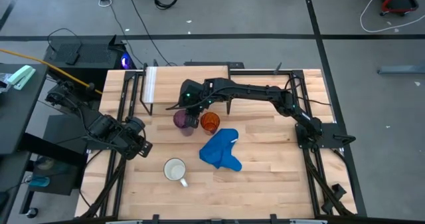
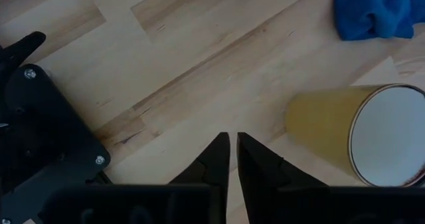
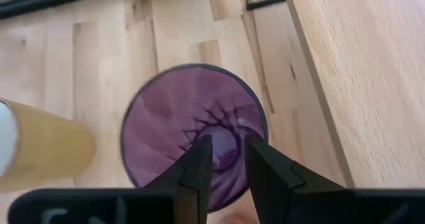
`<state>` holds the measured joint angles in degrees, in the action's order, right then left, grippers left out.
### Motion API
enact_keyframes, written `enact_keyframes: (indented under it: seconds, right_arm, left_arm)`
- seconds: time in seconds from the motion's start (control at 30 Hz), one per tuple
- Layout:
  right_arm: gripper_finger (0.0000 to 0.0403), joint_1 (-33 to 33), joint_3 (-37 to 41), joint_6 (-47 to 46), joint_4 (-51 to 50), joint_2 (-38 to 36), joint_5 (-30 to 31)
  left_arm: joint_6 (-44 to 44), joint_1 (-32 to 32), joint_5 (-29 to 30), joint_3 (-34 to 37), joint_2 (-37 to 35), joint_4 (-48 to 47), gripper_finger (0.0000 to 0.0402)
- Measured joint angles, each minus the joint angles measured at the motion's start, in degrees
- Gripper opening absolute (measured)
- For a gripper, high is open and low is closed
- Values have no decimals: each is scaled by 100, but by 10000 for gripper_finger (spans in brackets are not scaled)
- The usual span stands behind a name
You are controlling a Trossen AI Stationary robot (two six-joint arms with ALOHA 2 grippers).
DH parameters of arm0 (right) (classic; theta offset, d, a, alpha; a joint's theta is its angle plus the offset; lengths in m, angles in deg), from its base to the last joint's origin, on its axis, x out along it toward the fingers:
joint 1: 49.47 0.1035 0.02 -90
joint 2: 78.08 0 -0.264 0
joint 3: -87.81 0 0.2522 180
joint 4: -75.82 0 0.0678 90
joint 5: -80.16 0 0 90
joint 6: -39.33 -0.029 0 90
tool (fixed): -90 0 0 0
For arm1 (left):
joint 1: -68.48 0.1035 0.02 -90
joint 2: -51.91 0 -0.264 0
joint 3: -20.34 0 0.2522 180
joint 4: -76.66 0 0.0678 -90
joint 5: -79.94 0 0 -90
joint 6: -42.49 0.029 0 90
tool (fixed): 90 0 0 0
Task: Stack small to large cups/mugs on shelf
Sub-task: Move the violet glass to the center of the table, then put the orange glass on the shelf
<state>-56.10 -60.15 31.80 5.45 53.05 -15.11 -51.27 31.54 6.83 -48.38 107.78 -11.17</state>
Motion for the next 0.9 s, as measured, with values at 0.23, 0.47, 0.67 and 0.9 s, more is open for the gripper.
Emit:
enact_keyframes:
  seconds: [0.23, 0.47, 0.67, 0.9]
  right_arm:
    - [94, 4, -78, -2, -173, -186, -80]
    - [94, 4, -77, -8, -583, -737, -77]
    - [94, 6, -77, -267, -1069, -1334, 154]
    - [94, 6, -77, -757, -2036, -1902, 618]
  left_arm:
    - [2, 0, 0, 0, 1, -2, 43]
    - [55, 0, 7, 0, 1, -4, 41]
    - [55, 0, 7, 0, 1, -7, 41]
    - [52, 0, 153, 0, 1, -7, 41]
